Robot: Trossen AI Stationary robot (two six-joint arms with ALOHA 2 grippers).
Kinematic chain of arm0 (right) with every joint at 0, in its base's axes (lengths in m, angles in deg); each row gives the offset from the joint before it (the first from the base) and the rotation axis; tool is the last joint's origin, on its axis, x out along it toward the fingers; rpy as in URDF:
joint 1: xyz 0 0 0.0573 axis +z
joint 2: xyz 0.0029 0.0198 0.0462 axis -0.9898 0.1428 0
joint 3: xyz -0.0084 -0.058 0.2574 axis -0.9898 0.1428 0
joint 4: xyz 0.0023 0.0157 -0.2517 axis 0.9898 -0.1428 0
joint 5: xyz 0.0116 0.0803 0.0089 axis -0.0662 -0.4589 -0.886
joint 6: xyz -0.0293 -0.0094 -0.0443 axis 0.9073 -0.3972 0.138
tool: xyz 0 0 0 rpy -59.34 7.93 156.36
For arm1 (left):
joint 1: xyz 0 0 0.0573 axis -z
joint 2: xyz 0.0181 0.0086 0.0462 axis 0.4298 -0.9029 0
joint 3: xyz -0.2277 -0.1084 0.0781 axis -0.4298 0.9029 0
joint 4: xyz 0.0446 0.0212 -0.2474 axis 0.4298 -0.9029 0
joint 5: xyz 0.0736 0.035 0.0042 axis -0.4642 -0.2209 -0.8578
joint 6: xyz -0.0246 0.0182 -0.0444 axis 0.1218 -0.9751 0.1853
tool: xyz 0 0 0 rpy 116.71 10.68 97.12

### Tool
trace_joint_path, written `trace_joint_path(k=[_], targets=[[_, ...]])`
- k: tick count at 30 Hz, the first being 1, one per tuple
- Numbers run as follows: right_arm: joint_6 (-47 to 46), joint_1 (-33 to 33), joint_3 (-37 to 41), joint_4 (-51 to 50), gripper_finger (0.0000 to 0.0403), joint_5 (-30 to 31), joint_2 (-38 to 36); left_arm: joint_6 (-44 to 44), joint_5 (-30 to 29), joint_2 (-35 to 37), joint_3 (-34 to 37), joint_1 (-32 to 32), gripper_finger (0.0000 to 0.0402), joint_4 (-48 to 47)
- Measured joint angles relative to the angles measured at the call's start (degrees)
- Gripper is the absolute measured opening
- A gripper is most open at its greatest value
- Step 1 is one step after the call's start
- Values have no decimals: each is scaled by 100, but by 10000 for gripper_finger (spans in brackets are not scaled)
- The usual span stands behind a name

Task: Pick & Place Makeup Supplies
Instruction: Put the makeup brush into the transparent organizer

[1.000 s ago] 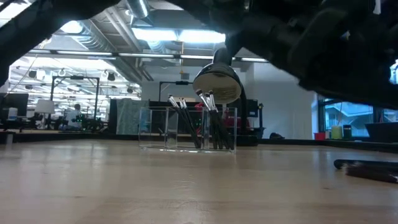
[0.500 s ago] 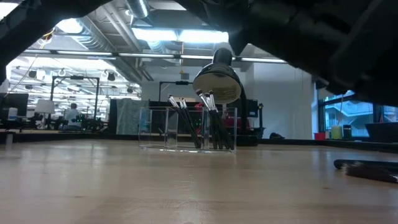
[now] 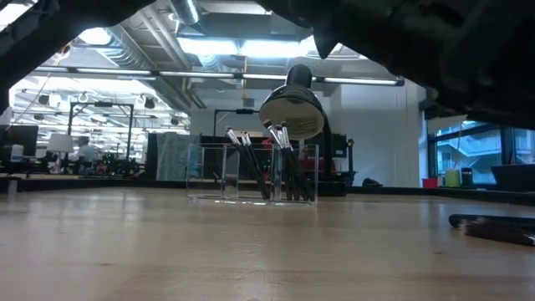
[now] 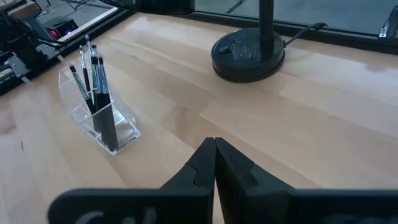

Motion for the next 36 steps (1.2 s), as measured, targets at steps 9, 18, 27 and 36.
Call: trace_joint_path(k=[9,18,27,36], targets=[[-6,-210,-4,181,10,-147,0,-175,714,-107,-153,-103,258,-530],[79,-385,-7,316,10,-495,0,-319,627,-355,-150,91,255,-230],[85,-524,-7,315,10,-499,0,-296,-123,-389,-140,109,253,-179],[94,-534,-9,315,10,-513,0,-277,-112,-467,-140,92,207,-288]])
